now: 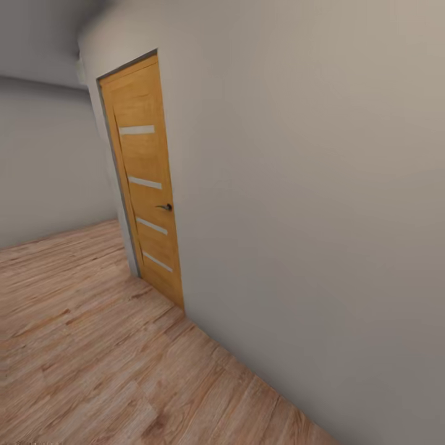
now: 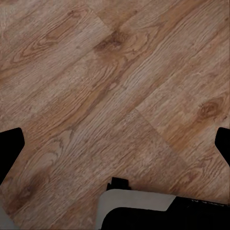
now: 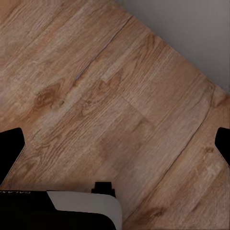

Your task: Move the two storage containers from the living room to the garage. In the garage, place one container on the floor and stack the other container on top of it (either order is fine).

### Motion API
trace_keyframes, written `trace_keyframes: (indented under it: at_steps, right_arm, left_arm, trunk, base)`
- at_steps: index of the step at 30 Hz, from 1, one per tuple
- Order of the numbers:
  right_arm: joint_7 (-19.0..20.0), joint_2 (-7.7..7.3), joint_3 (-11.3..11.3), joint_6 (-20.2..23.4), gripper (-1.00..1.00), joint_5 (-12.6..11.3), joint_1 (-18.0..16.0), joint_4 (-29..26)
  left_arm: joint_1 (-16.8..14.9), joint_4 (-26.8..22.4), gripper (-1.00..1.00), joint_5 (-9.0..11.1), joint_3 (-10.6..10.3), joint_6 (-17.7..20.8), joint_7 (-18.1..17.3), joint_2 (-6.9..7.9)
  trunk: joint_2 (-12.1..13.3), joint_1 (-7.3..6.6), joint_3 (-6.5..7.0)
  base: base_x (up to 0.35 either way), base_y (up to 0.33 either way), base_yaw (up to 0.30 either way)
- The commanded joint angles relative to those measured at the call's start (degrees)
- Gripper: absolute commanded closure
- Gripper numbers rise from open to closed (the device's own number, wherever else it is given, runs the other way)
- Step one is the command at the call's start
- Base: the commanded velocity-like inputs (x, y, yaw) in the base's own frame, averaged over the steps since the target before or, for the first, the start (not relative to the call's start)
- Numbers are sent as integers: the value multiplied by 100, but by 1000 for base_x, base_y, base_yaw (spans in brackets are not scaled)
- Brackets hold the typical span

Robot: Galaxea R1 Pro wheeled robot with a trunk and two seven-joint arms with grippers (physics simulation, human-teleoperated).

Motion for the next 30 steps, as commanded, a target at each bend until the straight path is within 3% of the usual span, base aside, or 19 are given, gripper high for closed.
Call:
trace_keyframes:
  at_steps: [1,30]
  right_arm:
    - [-7,-1,23,-37,-100,1,-7,23]
    - [-7,-2,24,-37,-100,27,-7,23]
  left_arm:
    - [-8,29,-100,14,20,-37,17,-1]
    - [-8,26,-100,31,20,-84,61,-33]
  trunk:
    - [-4,6,-2]
    - [-4,6,-2]
  base:
    - [325,0,299]
    - [325,0,299]
